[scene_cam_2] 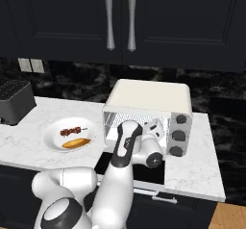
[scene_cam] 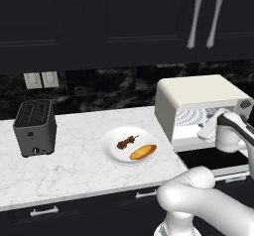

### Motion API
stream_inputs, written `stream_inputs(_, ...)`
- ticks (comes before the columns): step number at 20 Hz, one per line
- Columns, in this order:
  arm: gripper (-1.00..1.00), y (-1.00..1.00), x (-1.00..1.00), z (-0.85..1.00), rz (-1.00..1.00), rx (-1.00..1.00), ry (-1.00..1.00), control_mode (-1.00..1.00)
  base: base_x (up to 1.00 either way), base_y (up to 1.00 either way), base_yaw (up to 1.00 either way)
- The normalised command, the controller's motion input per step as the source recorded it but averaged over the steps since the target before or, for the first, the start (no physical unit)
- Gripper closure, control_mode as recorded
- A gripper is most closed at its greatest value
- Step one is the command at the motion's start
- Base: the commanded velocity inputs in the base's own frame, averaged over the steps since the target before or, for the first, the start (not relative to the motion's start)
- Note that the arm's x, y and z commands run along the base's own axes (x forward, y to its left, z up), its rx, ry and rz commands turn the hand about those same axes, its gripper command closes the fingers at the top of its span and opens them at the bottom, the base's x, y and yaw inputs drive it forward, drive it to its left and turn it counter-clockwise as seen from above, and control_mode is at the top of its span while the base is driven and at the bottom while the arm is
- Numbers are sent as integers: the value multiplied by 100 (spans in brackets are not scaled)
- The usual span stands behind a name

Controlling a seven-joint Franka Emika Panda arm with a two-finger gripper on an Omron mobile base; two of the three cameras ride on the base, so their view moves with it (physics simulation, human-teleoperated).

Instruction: Pick up the kebab skewer and baguette bread, and place them inside the toaster oven. Close the toaster oven door and start by setting the timer.

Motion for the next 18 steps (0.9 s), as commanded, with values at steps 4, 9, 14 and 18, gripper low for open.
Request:
stream_inputs(4,100,-8,-3,0,2,8,0,-100,0,0,0)
stream_inputs(9,100,-5,-30,0,0,6,-3,-100,0,0,0)
stream_inputs(14,100,-13,-58,0,0,6,0,-100,0,0,0)
stream_inputs(18,100,-19,-64,0,0,5,0,-100,0,0,0)
